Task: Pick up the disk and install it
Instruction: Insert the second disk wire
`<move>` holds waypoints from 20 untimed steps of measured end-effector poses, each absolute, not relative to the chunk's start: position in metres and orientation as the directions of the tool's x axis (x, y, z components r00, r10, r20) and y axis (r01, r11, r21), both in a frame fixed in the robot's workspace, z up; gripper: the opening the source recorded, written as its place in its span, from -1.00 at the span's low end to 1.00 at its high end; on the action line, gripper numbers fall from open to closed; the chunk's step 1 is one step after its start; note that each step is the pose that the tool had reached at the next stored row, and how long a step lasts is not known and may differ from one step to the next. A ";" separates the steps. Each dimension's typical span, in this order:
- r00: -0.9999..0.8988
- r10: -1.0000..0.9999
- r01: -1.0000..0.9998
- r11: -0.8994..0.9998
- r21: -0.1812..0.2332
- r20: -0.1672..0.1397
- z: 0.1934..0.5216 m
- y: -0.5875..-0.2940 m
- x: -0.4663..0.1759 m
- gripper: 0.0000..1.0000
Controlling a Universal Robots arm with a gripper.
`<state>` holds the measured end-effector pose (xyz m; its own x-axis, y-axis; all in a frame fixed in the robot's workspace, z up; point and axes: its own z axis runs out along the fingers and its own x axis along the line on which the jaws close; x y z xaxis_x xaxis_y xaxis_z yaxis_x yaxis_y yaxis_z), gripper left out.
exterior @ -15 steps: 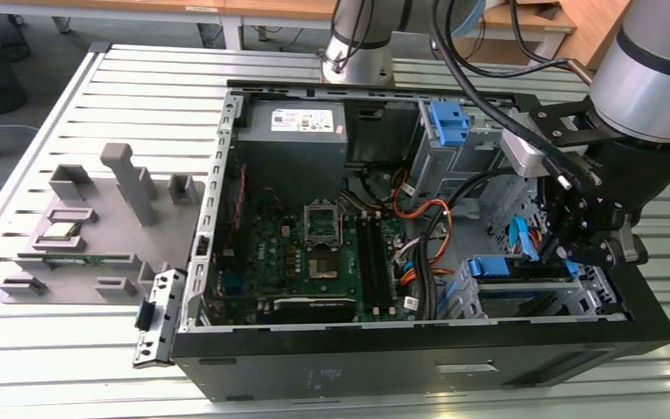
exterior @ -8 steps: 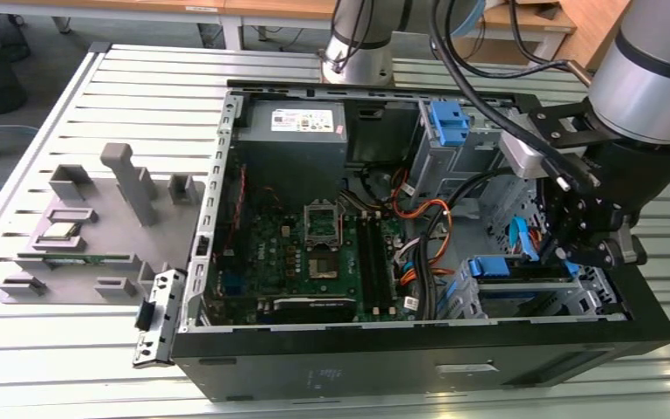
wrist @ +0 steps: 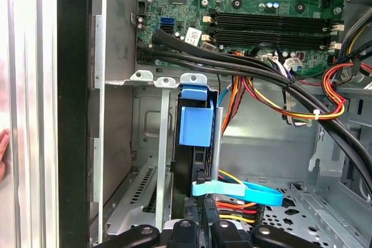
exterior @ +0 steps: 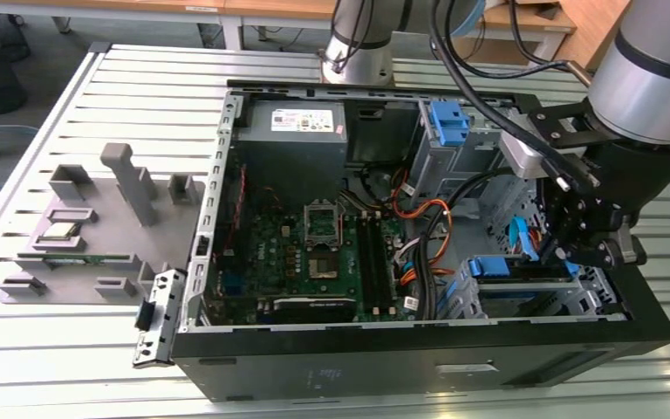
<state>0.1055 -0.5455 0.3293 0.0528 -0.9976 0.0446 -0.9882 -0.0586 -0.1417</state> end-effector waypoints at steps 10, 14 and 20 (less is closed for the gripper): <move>0.053 -0.998 -0.988 -0.059 -0.142 0.045 0.338 -0.545 0.105 -0.53; 0.053 -0.998 -0.988 -0.059 -0.142 0.045 0.345 -0.546 0.105 -0.53; 0.053 -0.998 -0.988 -0.059 -0.141 0.045 0.346 -0.545 0.105 -0.53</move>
<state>0.1055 -0.5455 0.3462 0.0528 -0.9976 0.0446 -0.9882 -0.0586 -0.1413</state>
